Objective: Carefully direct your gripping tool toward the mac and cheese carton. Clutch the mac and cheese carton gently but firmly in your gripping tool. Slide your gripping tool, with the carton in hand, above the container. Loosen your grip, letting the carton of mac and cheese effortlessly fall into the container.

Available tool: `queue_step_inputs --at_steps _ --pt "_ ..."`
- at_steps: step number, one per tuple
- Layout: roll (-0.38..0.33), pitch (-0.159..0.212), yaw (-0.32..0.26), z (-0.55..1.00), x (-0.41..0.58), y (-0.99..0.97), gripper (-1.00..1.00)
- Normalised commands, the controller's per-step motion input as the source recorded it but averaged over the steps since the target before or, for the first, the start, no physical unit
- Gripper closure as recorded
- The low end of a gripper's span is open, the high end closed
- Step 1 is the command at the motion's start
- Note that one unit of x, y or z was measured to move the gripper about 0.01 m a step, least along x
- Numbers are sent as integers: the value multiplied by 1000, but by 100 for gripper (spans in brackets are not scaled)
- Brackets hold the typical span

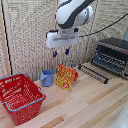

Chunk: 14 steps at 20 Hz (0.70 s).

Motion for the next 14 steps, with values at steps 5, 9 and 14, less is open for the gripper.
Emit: queue_step_inputs --at_steps 5,9,14 --pt "57 -5 193 -230 223 -486 -100" --pt "41 0 272 -277 130 -451 -100" --pt "29 0 255 -315 95 -354 -100"
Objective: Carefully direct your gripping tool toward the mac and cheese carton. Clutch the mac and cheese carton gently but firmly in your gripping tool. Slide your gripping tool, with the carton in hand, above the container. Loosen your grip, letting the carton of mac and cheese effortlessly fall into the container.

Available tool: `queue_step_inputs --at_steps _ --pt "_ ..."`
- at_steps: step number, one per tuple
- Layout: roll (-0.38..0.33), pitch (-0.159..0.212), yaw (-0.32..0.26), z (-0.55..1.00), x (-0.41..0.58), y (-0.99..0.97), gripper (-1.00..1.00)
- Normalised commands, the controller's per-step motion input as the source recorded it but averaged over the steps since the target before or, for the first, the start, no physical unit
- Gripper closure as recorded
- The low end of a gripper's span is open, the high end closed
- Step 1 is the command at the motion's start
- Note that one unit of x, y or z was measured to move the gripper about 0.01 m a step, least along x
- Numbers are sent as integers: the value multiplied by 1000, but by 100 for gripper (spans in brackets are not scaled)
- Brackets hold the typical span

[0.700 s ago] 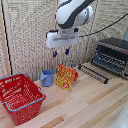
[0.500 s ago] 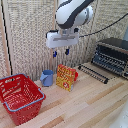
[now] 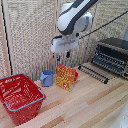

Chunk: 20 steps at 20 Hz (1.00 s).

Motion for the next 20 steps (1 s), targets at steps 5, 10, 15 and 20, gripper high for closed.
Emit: queue_step_inputs --at_steps 5,10,15,20 --pt "10 4 192 -458 0 -134 -100" --pt "0 3 69 -537 -59 0 -100" --pt "-10 54 3 -385 -1 -2 100" --pt "0 0 -63 -19 0 0 100"
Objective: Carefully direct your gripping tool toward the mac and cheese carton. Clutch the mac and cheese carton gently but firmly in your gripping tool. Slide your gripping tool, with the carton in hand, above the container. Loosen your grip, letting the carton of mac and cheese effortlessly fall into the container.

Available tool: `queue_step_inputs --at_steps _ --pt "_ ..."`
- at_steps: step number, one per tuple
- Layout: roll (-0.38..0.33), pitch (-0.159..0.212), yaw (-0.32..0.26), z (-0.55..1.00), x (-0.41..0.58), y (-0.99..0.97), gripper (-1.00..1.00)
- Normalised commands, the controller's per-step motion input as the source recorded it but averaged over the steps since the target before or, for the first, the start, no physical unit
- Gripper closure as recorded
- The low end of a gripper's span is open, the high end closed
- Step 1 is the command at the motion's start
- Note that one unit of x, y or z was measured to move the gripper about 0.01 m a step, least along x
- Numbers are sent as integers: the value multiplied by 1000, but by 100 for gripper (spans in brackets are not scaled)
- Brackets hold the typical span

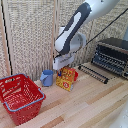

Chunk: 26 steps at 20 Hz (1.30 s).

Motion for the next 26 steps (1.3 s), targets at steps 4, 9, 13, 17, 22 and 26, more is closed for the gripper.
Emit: queue_step_inputs --at_steps 4,9,13,17,22,26 --pt "0 0 -75 3 0 0 100" --pt "8 -10 -90 218 -41 0 100" --pt "0 -13 -115 899 -73 3 100" --pt "-10 -27 -77 1000 -19 63 100" --pt "-48 -34 -81 1000 0 277 100" --pt "-99 -68 -63 849 -16 642 100"
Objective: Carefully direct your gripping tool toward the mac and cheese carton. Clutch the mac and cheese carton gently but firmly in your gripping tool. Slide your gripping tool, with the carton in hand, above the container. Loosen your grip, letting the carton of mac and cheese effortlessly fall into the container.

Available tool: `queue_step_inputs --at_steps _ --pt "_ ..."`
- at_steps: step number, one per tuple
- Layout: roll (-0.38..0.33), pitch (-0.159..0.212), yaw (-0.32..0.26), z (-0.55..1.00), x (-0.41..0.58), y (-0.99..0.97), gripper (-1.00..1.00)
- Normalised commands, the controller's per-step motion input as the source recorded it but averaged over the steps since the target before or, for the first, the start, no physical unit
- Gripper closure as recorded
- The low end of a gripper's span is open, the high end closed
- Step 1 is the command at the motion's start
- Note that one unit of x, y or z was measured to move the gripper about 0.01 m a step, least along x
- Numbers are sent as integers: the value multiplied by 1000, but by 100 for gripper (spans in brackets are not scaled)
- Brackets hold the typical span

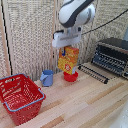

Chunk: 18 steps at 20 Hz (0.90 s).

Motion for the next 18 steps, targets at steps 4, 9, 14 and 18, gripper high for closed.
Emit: queue_step_inputs --at_steps 4,9,14,18 --pt "-63 -40 -57 619 0 790 100" --pt "-26 7 0 299 0 950 100" --pt "-23 55 0 17 8 991 100" --pt "-15 76 0 -48 42 999 100"
